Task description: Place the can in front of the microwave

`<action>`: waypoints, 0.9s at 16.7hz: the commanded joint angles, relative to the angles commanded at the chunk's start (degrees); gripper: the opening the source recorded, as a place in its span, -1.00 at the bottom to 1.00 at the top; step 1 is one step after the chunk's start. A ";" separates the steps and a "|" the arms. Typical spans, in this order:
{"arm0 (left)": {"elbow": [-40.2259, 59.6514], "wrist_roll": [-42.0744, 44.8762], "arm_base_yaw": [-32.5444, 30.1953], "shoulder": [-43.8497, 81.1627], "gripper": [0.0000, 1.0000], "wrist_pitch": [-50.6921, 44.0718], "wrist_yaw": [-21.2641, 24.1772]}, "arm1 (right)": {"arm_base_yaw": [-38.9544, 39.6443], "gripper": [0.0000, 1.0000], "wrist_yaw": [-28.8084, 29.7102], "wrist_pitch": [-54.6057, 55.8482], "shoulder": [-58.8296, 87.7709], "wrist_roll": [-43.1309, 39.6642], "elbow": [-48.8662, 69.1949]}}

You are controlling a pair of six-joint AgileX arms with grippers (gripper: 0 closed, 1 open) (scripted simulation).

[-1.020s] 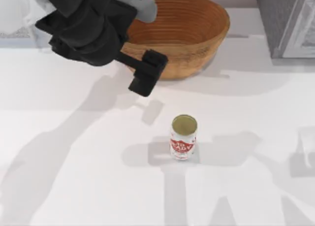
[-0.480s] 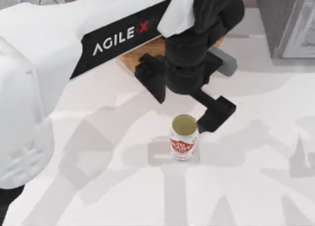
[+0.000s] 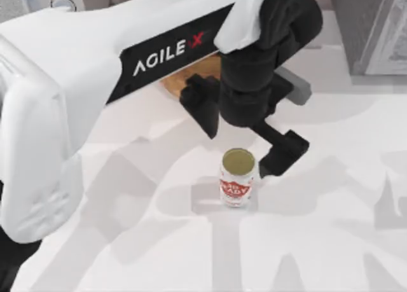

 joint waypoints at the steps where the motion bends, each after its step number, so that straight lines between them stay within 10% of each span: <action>1: -0.76 0.09 -0.09 0.07 1.00 0.77 -0.01 | 0.00 1.00 0.00 0.00 0.00 0.00 0.00; 12: -11.65 0.07 -0.14 1.03 1.00 12.65 0.00 | 0.00 1.00 0.00 0.00 0.00 0.00 0.00; 15: -11.65 0.07 -0.14 1.03 0.55 12.65 0.00 | 0.00 1.00 0.00 0.00 0.00 0.00 0.00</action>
